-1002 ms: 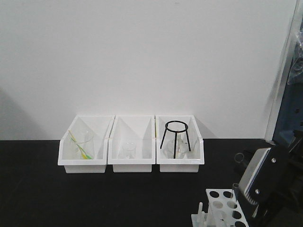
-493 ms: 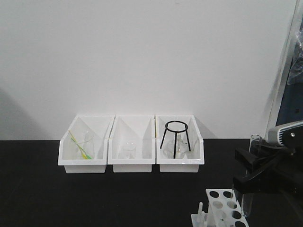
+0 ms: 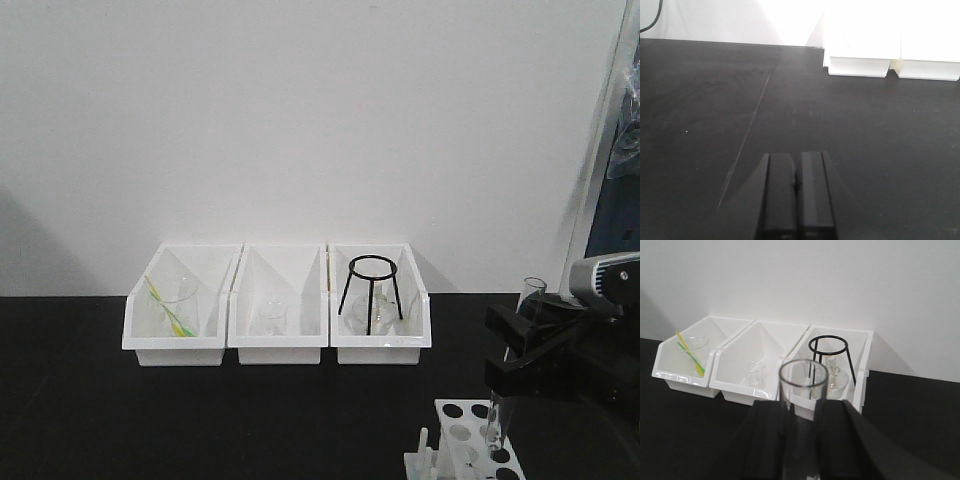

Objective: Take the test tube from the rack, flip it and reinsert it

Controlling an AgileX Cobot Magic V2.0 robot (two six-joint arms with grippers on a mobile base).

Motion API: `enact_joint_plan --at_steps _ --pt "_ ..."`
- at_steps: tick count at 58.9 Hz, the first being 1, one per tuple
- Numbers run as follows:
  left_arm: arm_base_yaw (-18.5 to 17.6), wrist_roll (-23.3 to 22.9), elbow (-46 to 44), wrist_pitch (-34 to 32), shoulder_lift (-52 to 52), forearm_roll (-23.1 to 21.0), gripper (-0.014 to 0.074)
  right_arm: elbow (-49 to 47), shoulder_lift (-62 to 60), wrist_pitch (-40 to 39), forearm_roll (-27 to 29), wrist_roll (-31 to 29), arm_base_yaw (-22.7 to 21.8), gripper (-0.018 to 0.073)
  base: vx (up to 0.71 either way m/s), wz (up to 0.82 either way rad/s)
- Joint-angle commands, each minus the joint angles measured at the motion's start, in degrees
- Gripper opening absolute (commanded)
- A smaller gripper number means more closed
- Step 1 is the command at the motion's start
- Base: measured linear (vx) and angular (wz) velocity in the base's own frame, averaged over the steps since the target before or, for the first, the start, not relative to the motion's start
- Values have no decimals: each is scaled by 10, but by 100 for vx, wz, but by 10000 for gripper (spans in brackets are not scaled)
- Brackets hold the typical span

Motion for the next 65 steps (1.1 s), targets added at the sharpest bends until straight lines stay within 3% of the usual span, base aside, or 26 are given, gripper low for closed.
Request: enact_joint_plan --at_steps 1,20,39,51,65 --pt "-4 0 0 -50 -7 -2 -6 -3 -2 -65 5 -2 0 148 0 0" --pt "-4 0 0 -50 -7 -2 -6 42 49 -166 14 -48 0 148 0 0" --pt "-4 0 0 -50 -7 -2 -6 42 54 -189 101 -127 0 148 0 0" --pt "-4 0 0 -50 -7 -2 -6 42 57 -152 106 -160 0 148 0 0" --pt "-4 0 0 -50 -7 -2 -6 43 80 -168 108 -161 0 148 0 0"
